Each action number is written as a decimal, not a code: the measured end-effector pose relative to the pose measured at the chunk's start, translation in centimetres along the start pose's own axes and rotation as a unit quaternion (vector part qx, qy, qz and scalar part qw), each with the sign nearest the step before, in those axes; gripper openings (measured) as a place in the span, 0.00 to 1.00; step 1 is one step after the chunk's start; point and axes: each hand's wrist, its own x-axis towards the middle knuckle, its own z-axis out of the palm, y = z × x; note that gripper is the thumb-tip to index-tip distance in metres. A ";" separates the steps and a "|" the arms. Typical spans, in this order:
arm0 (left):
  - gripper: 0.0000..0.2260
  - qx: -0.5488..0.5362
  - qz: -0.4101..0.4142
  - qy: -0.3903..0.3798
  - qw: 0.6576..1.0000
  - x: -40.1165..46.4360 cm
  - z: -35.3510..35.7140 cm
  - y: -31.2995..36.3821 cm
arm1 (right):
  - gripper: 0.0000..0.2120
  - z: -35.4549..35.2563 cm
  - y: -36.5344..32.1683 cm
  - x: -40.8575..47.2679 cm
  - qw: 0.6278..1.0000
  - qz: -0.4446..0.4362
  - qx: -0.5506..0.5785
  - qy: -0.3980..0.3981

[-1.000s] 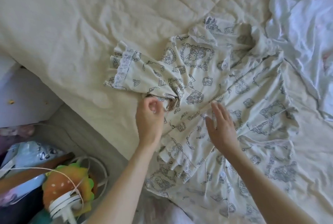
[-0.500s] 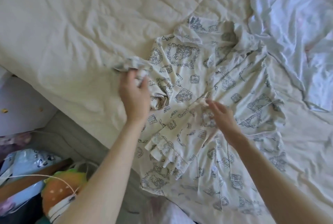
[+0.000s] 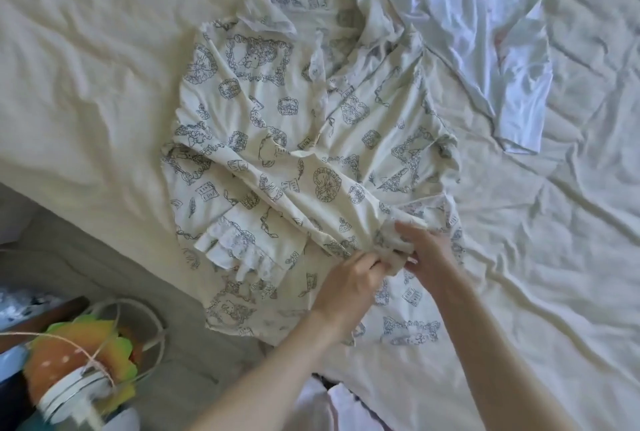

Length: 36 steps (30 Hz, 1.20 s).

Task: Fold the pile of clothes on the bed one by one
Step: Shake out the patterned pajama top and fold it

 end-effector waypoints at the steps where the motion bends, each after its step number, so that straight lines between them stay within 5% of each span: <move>1: 0.19 0.000 0.004 0.010 1.000 -0.2 -0.1 0.1 | 0.10 0.0 0.0 0.3 0.999 -0.012 -0.022 0.028; 7: 0.21 -0.040 0.054 0.051 0.996 -0.9 1.2 2.2 | 0.04 -3.2 1.0 -1.0 0.986 -0.144 0.007 0.082; 13: 0.15 -0.072 -0.044 -0.149 0.985 -1.4 3.5 2.7 | 0.14 -6.7 4.2 0.0 0.988 -0.058 -0.046 0.136; 15: 0.14 -0.101 -0.092 -0.097 0.986 -1.8 2.1 1.5 | 0.21 -6.4 3.6 0.6 0.973 -0.066 -0.127 0.180; 18: 0.11 -0.129 -0.200 0.106 0.965 -2.5 -2.1 -1.5 | 0.20 -3.2 0.6 0.9 0.923 -0.183 -0.257 0.219; 23: 0.08 -0.093 -0.341 0.349 0.868 -3.5 -10.4 -8.7 | 0.15 6.8 -6.2 1.0 0.851 -0.376 -0.358 0.079; 27: 0.09 0.010 -0.339 0.369 0.865 -2.5 -14.5 -14.0 | 0.14 16.0 -11.1 1.6 0.803 -0.444 -0.396 -0.034; 33: 0.15 -0.047 -0.328 0.331 0.884 -0.1 -15.2 -17.8 | 0.15 26.8 -15.8 3.3 0.831 -0.424 -0.346 -0.097; 36: 0.10 -0.089 -0.326 0.330 0.881 -0.1 -15.4 -19.2 | 0.12 29.6 -16.7 3.8 0.803 -0.405 -0.424 -0.109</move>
